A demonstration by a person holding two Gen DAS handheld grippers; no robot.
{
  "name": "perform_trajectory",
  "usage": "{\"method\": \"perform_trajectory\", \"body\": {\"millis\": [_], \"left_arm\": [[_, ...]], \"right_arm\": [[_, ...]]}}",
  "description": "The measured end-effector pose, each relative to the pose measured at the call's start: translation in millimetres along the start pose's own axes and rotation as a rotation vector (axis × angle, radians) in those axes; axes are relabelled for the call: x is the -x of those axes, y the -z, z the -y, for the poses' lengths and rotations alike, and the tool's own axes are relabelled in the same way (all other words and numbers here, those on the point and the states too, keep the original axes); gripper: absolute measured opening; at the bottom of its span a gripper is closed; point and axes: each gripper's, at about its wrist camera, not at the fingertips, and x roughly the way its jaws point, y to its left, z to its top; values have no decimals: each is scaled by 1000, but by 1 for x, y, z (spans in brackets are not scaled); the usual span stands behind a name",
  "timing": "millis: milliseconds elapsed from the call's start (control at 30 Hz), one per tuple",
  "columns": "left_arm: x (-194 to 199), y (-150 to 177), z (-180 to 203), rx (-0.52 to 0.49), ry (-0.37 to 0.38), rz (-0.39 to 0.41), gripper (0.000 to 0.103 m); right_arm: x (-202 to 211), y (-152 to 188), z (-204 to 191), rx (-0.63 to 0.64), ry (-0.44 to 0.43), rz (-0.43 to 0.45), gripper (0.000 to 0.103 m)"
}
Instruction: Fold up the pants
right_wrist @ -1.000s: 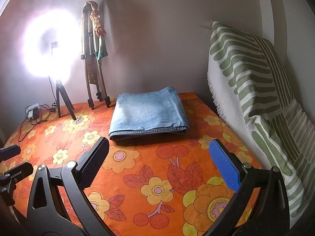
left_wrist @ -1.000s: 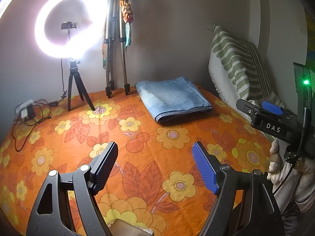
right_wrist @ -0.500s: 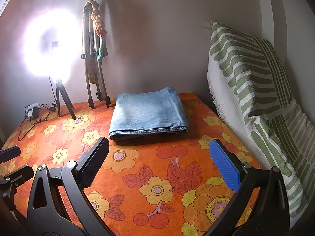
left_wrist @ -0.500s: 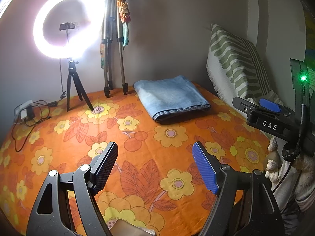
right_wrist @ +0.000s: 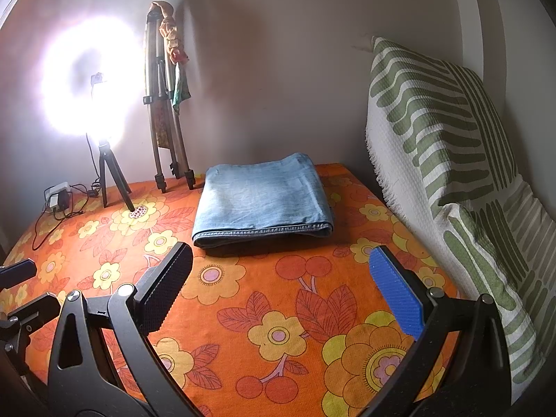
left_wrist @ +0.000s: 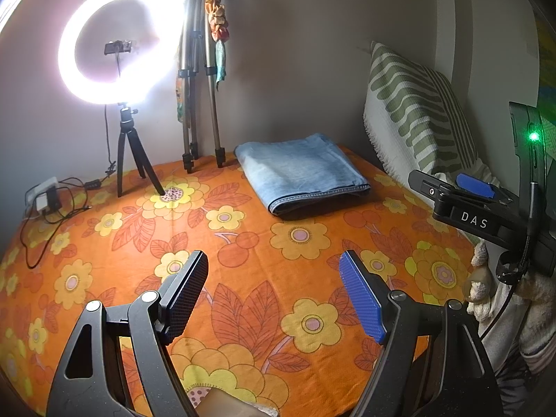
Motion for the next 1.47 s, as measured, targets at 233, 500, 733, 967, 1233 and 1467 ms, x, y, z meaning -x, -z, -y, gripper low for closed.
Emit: {"method": "perform_trajectory", "body": {"millis": [233, 500, 733, 967, 1233, 1467], "left_arm": [[1, 0, 0, 0, -1, 0, 78], [0, 0, -1, 1, 1, -1, 78], [3, 3, 0, 0, -2, -1, 78], [3, 2, 0, -3, -4, -2, 78], [5, 3, -1, -2, -4, -1, 78], [5, 4, -5, -13, -2, -3, 78]], "right_arm": [[1, 1, -3, 5, -1, -1, 103], [1, 1, -4, 3, 1, -1, 103], [2, 1, -5, 2, 3, -1, 103], [2, 2, -7, 4, 2, -2, 103], [2, 2, -7, 5, 2, -1, 103], [3, 3, -12, 7, -1, -3, 103]]}}
